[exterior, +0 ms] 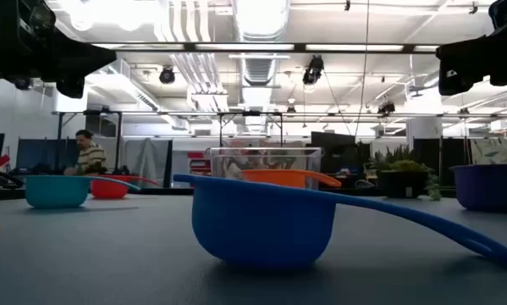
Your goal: Nest measuring cups in basket
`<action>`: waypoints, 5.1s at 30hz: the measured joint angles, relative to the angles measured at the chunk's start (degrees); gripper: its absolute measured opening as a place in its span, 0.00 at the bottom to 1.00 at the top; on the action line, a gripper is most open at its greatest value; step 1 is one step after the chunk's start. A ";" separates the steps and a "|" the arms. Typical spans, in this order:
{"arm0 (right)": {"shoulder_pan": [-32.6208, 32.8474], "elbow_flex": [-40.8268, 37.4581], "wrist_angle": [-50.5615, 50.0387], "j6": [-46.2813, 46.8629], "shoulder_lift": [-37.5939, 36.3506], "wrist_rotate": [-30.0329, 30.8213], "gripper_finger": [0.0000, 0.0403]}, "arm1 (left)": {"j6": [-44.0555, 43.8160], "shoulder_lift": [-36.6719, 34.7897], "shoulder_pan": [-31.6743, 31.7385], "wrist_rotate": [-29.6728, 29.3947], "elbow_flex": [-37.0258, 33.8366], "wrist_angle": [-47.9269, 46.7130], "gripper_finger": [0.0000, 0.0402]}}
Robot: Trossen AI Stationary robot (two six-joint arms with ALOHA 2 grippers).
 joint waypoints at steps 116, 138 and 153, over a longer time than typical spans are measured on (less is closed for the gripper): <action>-0.01 0.01 0.01 0.00 -0.01 0.01 0.02 | -10.48 -0.02 0.02 0.00 0.00 4.01 0.00; 0.01 0.02 0.02 0.00 -0.01 0.01 0.02 | -11.08 25.80 0.22 -1.09 15.26 -3.36 0.06; 0.01 0.00 0.02 0.00 -0.01 -0.01 0.02 | -7.41 72.30 0.11 2.97 44.69 -6.14 0.63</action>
